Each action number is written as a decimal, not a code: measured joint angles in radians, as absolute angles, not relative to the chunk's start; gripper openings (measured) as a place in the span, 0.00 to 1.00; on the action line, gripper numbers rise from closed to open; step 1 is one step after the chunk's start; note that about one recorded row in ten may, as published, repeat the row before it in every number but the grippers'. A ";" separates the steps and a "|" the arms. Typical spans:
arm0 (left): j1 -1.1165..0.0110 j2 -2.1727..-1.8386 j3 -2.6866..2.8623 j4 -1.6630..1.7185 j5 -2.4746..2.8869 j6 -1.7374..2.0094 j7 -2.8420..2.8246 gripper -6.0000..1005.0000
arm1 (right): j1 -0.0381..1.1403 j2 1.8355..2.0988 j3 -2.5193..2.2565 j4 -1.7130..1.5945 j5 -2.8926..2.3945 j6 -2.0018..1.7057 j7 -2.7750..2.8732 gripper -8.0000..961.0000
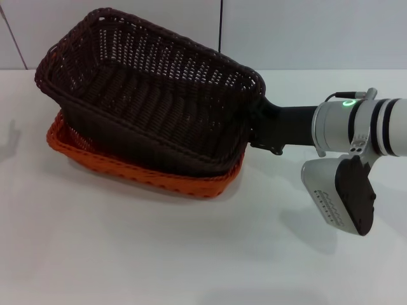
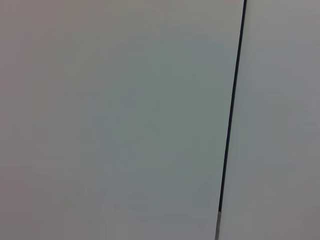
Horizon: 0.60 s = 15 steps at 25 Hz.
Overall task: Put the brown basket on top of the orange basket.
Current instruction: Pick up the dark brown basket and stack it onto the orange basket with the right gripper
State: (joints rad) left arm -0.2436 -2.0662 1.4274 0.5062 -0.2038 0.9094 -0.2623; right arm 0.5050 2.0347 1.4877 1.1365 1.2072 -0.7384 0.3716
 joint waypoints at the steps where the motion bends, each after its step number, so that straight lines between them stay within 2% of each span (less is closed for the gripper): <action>1: -0.244 -2.066 1.427 0.506 -0.204 0.909 -0.262 0.80 | 0.505 2.035 1.488 1.136 1.207 -0.738 0.372 0.45; 9: -0.236 -2.063 1.428 0.496 -0.196 0.908 -0.303 0.80 | 0.427 2.038 1.362 1.191 1.212 -0.570 0.384 0.47; 12: -0.235 -2.063 1.428 0.489 -0.195 0.914 -0.304 0.80 | 0.399 2.053 1.327 1.193 1.213 -0.494 0.366 0.49; 13: -0.230 -2.062 1.428 0.483 -0.194 0.928 -0.304 0.80 | 0.379 2.066 1.317 1.193 1.215 -0.456 0.345 0.50; 15: -0.229 -2.062 1.428 0.483 -0.194 0.929 -0.304 0.80 | 0.370 2.071 1.313 1.194 1.215 -0.443 0.336 0.52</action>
